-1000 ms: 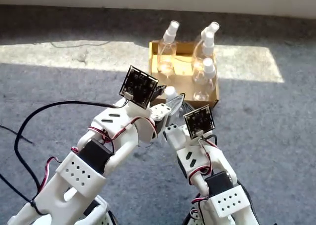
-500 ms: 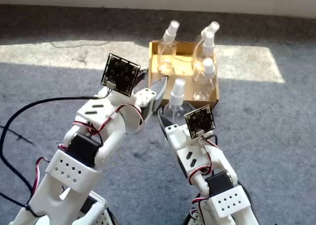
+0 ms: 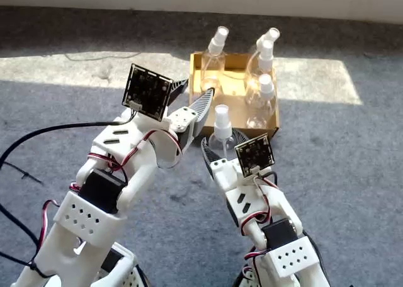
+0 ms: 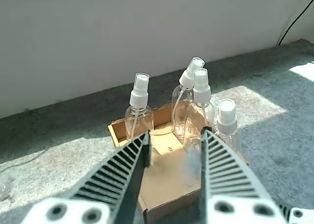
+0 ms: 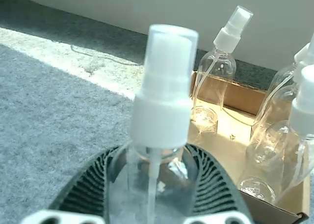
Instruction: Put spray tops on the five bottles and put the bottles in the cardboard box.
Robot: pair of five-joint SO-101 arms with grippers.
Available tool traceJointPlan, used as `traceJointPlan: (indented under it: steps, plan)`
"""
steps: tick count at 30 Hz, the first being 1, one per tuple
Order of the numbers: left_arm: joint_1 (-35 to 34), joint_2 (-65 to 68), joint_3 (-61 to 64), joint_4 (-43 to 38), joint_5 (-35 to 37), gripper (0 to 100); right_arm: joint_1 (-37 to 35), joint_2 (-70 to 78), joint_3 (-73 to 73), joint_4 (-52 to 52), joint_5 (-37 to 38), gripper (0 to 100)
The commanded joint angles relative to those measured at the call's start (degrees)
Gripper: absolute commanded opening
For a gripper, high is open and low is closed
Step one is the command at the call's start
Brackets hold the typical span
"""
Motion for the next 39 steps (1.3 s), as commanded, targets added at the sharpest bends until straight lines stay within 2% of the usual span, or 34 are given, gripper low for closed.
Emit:
traceJointPlan:
  steps: [1, 5, 9, 21, 25, 28, 32, 36, 39]
  plan:
    - [5.3, -0.6, 2.2, 0.0, -4.4, 16, -0.7, -1.1, -0.5, -0.1, -0.4, 0.5]
    - [9.1, -1.0, 6.4, -0.1, -8.4, 16, -0.7, -1.1, -0.5, -0.1, -0.4, 0.5]
    - [8.2, -1.1, 5.2, 0.1, -8.5, 16, -0.7, -1.1, -0.5, -0.1, -0.4, 0.5]
    - [-9.7, -1.1, -2.1, 0.1, -8.3, 16, -0.6, -1.1, -0.6, -0.2, -0.4, 0.5]
    - [-13.4, -1.1, 3.3, 0.2, -8.2, 16, 2.0, -1.1, -0.9, -1.1, -0.4, 0.5]
    - [-16.5, -1.1, 11.5, 0.2, -8.2, 16, 6.1, -0.3, -3.3, -11.6, -0.4, 0.5]
    - [-20.4, -1.1, 19.3, 0.2, -8.2, 16, 7.2, 6.6, -10.2, -17.4, -0.7, 0.5]
    - [-24.5, -1.1, 24.0, -0.4, -8.3, 16, 7.1, 20.7, -21.4, -20.4, -0.8, 0.5]
    - [-28.8, -0.7, 26.0, -6.9, -8.3, 16, 7.1, 32.0, -29.2, -23.6, -0.8, 0.5]
